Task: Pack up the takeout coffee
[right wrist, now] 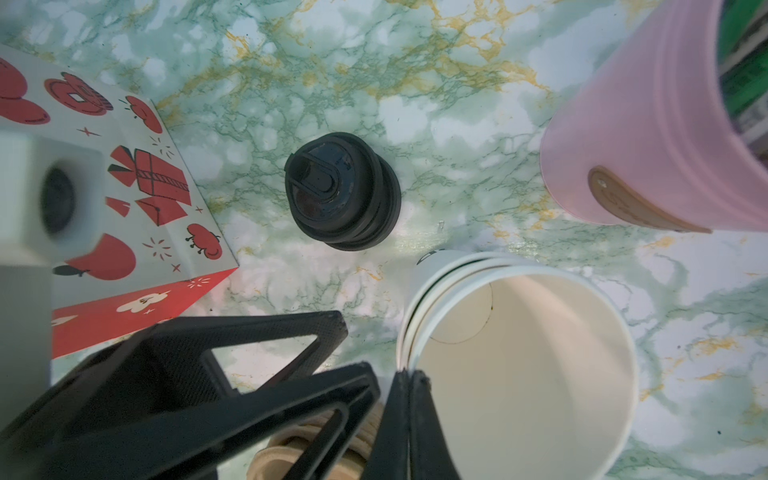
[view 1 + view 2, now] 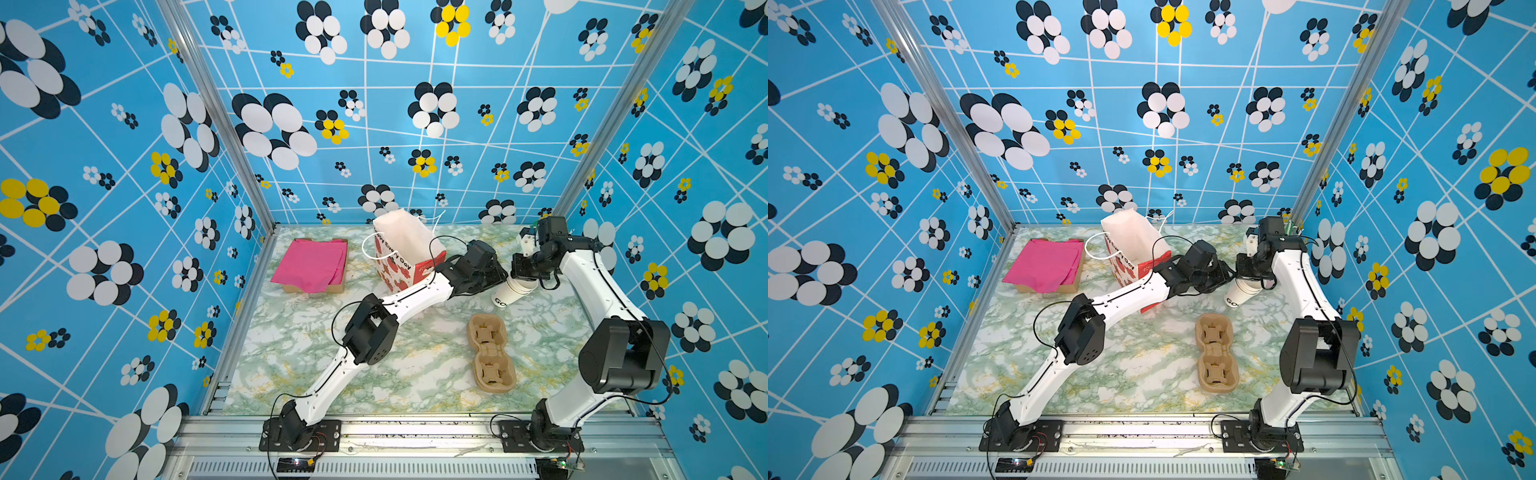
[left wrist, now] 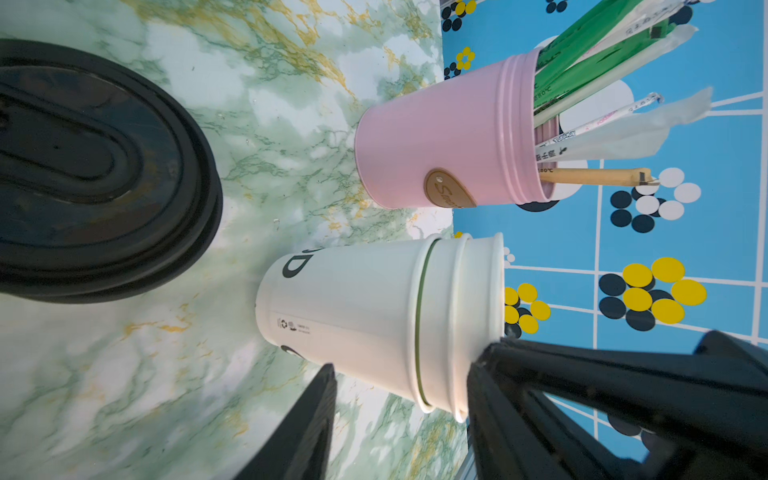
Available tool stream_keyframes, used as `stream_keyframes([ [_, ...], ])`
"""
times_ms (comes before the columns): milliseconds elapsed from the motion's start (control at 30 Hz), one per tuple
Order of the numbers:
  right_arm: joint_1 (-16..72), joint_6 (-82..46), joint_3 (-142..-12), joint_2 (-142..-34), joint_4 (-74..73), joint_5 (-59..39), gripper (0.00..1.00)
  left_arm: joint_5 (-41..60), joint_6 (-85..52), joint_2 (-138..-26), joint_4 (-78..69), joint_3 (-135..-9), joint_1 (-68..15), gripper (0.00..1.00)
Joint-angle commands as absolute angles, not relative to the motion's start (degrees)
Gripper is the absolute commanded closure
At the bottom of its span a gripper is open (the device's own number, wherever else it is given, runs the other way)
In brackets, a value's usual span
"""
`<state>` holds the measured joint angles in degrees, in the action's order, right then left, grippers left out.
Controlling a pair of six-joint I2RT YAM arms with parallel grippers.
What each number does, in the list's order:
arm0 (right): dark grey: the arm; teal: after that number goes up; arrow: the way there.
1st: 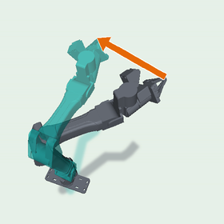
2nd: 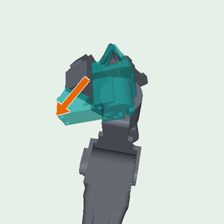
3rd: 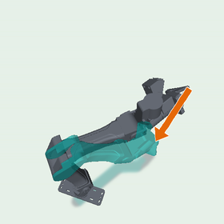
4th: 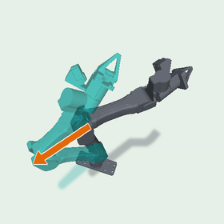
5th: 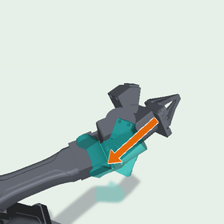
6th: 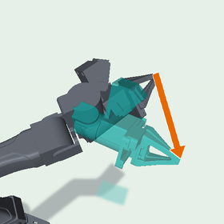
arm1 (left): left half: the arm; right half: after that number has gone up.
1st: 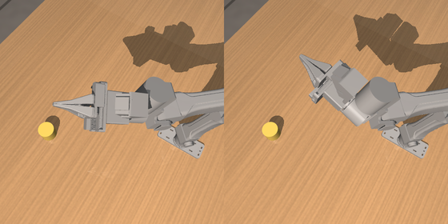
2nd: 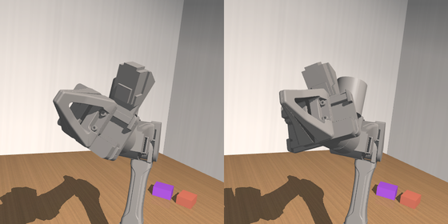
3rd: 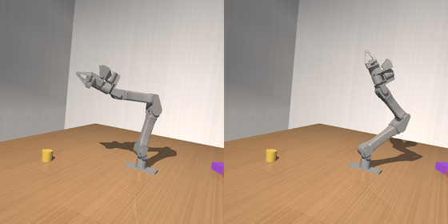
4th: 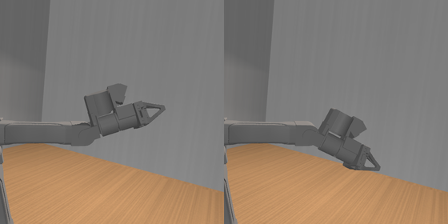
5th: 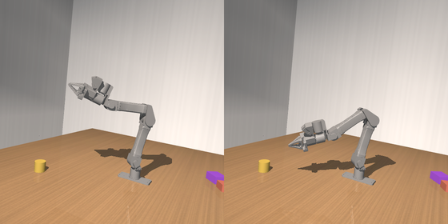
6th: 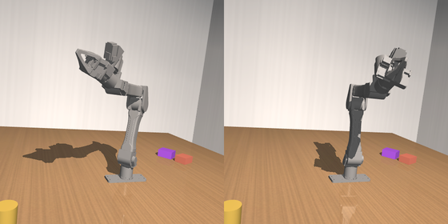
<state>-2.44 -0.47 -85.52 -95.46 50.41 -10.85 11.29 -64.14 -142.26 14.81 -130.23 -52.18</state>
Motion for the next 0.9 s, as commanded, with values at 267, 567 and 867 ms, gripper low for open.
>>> stream_keyframes([
  [267, -1.58, -0.7, -87.65, -97.04, 51.95, -12.22, 1.0, 13.76, -65.57, -144.75, 13.91, -129.98, -51.78, 0.48],
  [567, -0.97, -0.35, -87.71, -97.98, 52.47, -12.13, 1.0, 14.86, -66.58, -144.74, 11.91, -129.4, -51.77, 0.48],
  [867, -0.79, -0.35, -88.0, -98.18, 52.82, -12.22, 1.0, 14.42, -67.09, -144.14, 11.49, -127.58, -51.66, 0.48],
])
